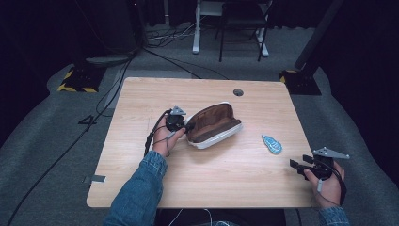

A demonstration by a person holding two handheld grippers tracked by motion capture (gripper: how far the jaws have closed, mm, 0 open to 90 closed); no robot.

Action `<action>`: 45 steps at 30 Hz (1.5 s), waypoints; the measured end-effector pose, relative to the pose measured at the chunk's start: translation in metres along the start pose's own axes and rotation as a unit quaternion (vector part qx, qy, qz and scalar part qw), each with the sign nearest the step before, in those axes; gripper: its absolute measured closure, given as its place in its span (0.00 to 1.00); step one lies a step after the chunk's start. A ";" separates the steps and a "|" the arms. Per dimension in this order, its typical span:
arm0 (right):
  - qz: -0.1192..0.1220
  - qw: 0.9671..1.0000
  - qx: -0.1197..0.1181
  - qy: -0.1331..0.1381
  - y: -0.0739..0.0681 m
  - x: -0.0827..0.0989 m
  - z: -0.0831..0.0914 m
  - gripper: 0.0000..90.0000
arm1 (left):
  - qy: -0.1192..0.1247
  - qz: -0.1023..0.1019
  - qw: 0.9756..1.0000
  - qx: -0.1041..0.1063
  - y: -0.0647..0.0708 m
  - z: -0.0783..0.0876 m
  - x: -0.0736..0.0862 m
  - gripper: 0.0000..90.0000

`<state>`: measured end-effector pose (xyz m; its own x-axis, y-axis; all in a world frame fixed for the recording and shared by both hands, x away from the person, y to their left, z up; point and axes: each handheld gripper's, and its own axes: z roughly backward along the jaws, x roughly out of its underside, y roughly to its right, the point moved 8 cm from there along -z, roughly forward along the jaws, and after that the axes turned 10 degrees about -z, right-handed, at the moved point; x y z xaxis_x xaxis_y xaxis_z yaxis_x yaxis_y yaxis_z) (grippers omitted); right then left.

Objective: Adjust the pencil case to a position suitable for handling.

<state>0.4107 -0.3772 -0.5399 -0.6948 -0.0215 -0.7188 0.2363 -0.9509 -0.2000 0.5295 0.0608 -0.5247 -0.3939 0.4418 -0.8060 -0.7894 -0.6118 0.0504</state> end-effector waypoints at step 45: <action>0.040 0.998 -0.038 0.002 -0.039 -0.038 -0.036 0.37 | 0.010 -0.021 0.998 0.052 0.064 0.093 -0.004 0.95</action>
<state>0.4524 -0.3284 -0.5293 -0.6690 -0.0947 -0.7372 0.3419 -0.9199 -0.1922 0.4367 0.0809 -0.4631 -0.3516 0.4523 -0.8196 -0.8496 -0.5218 0.0765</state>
